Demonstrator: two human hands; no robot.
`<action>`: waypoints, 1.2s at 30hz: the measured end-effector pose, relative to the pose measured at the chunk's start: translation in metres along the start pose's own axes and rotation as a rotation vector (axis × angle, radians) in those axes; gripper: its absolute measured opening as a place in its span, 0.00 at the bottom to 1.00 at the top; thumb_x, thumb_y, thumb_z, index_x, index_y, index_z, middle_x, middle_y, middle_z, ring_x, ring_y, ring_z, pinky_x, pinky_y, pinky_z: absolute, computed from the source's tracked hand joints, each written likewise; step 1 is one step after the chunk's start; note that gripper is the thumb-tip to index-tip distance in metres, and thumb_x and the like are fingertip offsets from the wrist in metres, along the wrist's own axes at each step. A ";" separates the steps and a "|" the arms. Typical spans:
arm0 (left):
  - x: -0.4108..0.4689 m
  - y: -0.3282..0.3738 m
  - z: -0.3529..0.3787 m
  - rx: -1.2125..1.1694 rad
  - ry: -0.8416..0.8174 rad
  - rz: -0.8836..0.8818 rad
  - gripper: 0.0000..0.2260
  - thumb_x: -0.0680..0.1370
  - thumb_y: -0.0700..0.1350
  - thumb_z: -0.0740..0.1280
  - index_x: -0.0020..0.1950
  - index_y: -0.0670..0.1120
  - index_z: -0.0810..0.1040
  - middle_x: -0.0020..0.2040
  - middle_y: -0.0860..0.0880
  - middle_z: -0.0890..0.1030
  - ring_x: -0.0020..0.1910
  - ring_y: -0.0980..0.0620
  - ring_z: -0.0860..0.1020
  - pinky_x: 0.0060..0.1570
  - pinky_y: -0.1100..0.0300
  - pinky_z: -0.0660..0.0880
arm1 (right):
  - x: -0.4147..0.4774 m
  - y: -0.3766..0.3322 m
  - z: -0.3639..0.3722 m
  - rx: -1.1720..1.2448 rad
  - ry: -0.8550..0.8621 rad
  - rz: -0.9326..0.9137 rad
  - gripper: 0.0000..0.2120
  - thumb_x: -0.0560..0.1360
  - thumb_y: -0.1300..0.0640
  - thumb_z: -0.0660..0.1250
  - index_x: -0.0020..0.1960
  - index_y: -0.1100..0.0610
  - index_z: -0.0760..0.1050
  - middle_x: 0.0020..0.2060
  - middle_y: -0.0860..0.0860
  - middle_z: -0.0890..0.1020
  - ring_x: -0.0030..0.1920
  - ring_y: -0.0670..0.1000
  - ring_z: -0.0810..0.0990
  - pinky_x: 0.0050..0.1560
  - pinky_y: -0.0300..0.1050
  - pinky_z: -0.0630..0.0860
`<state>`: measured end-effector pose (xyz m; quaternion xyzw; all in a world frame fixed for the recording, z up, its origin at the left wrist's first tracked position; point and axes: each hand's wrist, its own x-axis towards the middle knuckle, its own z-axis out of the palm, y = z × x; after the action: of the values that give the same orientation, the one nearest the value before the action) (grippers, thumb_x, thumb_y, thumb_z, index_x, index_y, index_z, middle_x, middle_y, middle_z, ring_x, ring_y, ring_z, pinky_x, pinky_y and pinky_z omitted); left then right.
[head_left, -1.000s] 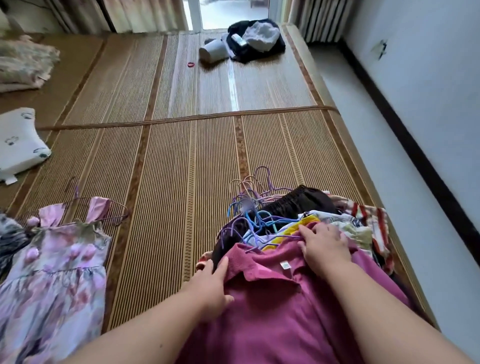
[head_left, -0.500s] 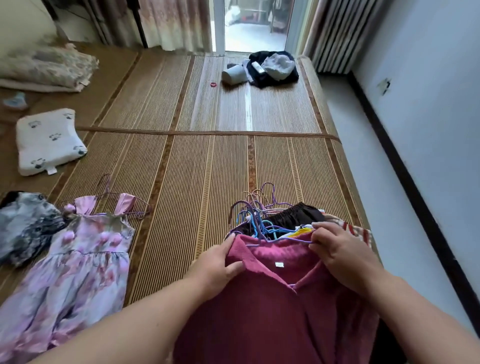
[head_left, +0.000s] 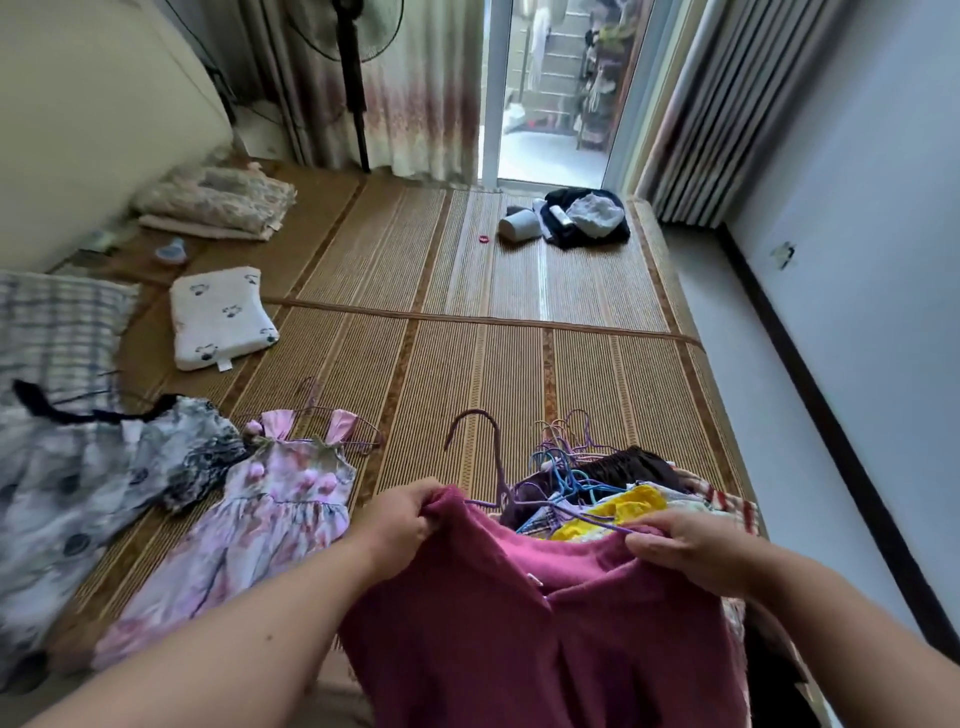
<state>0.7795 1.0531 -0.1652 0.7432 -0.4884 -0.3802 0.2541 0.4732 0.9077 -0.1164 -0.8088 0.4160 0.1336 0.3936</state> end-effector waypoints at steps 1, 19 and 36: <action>-0.003 -0.003 -0.009 0.002 0.017 0.013 0.10 0.73 0.42 0.66 0.45 0.58 0.79 0.39 0.57 0.82 0.41 0.61 0.78 0.46 0.62 0.75 | -0.002 -0.011 0.003 0.040 -0.009 -0.006 0.12 0.76 0.43 0.62 0.52 0.48 0.78 0.43 0.46 0.83 0.42 0.40 0.78 0.39 0.27 0.69; -0.288 -0.224 -0.339 0.104 0.496 -0.109 0.11 0.67 0.56 0.66 0.48 0.56 0.79 0.43 0.59 0.82 0.45 0.63 0.78 0.47 0.57 0.73 | 0.069 -0.483 0.166 -0.084 0.172 -0.605 0.06 0.73 0.49 0.68 0.37 0.42 0.76 0.33 0.40 0.79 0.36 0.36 0.76 0.38 0.30 0.69; -0.345 -0.366 -0.649 0.467 0.972 -0.431 0.07 0.74 0.42 0.67 0.51 0.49 0.79 0.47 0.48 0.82 0.49 0.45 0.78 0.48 0.52 0.73 | 0.270 -0.833 0.275 0.152 0.092 -0.918 0.08 0.75 0.50 0.65 0.38 0.40 0.73 0.34 0.38 0.78 0.38 0.37 0.75 0.38 0.32 0.69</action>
<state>1.4216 1.5184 0.0477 0.9515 -0.2241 0.0793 0.1953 1.3187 1.2466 -0.0058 -0.8831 0.0408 -0.1216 0.4514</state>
